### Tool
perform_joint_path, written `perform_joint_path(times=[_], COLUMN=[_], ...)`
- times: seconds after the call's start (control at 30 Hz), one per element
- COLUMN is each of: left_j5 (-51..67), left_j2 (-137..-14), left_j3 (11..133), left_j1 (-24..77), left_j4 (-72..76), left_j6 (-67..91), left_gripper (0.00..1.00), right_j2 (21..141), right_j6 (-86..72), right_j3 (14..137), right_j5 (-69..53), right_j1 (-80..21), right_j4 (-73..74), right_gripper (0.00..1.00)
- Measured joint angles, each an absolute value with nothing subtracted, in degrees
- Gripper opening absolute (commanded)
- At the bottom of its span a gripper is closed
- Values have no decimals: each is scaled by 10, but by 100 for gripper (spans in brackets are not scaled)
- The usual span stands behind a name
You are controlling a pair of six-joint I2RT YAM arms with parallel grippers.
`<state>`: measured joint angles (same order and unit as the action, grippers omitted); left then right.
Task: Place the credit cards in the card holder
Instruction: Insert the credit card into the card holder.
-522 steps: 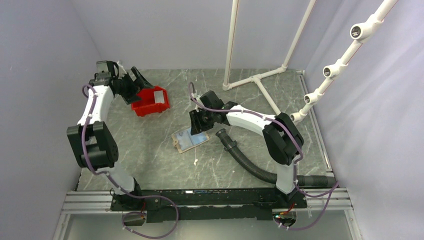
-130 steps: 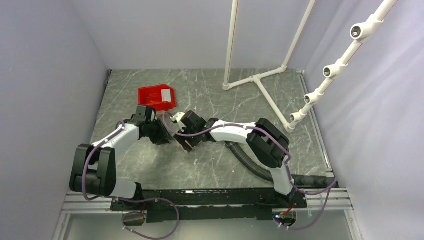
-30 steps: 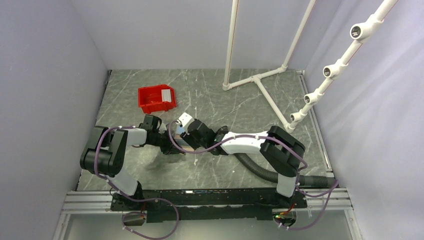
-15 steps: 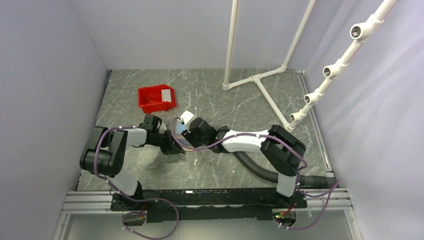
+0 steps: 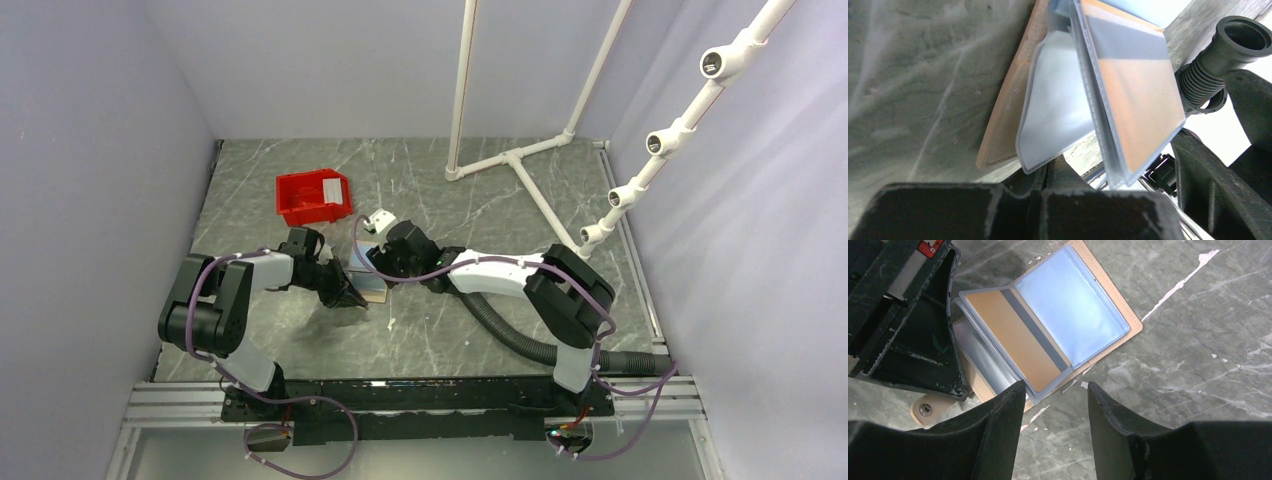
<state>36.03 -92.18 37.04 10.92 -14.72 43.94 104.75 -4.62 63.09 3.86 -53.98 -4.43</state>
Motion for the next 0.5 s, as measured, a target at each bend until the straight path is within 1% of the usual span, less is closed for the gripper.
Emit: perform_joint_path(times=[0.23,0.3,0.37,0.43,0.5], left_j5=[357,352,343,330,315], left_j2=[-919,-913,-904,-892,-870], left_j3=[371,369,366,361,358], left_j1=[110,110,110,109,109], left_j4=[-149,-150,-152,-156,-164], left_j6=[429,426,423,420,414], left_gripper=[1,8,19,26,29], right_j2=[1048,1048,1048,1050,1052], right_j6=[-59,-61,-62,-63,-64], right_j3=[639,640,641,644,647], right_j5=[23,19,14,9,2], right_j1=[-530,-528,-527,-526,-526], right_j4=[-43,-42,-42,-40,-40], right_gripper=[51,50,50,50,50])
